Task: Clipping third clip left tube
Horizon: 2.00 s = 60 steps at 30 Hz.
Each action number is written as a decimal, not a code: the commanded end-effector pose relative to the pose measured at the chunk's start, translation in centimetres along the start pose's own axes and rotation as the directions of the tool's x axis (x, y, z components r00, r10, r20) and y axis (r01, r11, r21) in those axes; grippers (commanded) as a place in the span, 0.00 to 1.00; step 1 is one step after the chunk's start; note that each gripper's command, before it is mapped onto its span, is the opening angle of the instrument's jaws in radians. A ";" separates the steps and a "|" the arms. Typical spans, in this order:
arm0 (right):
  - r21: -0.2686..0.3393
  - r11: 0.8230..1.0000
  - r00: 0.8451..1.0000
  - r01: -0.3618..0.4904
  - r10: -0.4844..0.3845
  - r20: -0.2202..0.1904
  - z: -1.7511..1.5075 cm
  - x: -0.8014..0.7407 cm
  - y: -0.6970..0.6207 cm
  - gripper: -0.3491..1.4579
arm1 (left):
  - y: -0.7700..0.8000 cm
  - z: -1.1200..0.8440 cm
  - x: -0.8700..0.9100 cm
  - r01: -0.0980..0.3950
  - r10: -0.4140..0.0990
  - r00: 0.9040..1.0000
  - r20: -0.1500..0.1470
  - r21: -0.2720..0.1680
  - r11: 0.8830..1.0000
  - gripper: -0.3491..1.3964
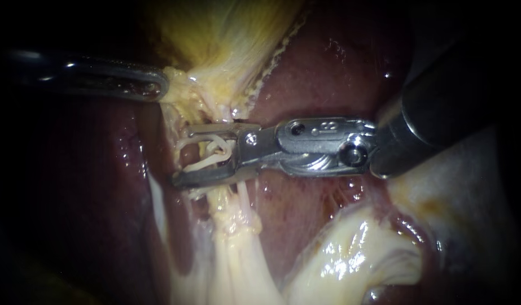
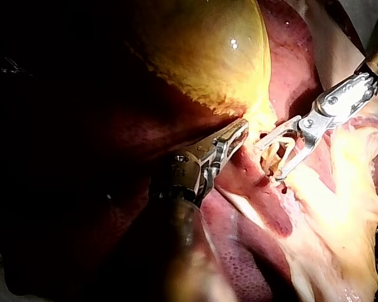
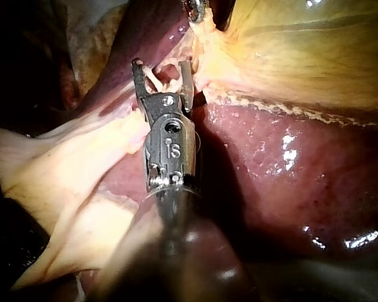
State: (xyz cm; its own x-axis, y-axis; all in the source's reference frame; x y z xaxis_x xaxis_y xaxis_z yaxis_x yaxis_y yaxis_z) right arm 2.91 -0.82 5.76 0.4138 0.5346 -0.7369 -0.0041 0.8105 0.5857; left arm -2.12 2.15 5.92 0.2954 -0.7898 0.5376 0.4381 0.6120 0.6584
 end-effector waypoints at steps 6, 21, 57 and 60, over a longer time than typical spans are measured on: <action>0.010 0.999 0.999 -0.035 0.035 -0.001 -0.11 0.17 -0.15 0.46 | 0.01 0.00 0.00 -0.001 0.001 1.000 0.000 0.001 1.000 0.00; 0.027 0.998 0.998 -0.060 0.060 -0.007 -0.58 0.22 -0.19 0.45 | 0.01 -0.01 0.01 -0.001 0.001 1.000 -0.001 0.002 1.000 0.00; 0.290 0.908 0.907 -0.301 0.367 -0.206 0.06 0.13 0.19 0.47 | 0.01 0.03 0.04 -0.002 0.002 1.000 0.000 -0.001 1.000 0.00; 0.337 0.891 0.887 -0.305 0.395 -0.240 0.00 0.23 0.17 0.47 | 0.01 0.03 0.04 -0.002 0.002 1.000 0.000 -0.001 1.000 0.00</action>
State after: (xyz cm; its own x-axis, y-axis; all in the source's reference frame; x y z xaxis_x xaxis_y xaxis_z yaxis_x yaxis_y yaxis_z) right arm 3.01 -0.54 5.64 0.1352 0.8560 -0.4989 0.1874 0.4724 0.8613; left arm -2.13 2.13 5.96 0.2961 -0.7883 0.5394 0.4383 0.6139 0.6565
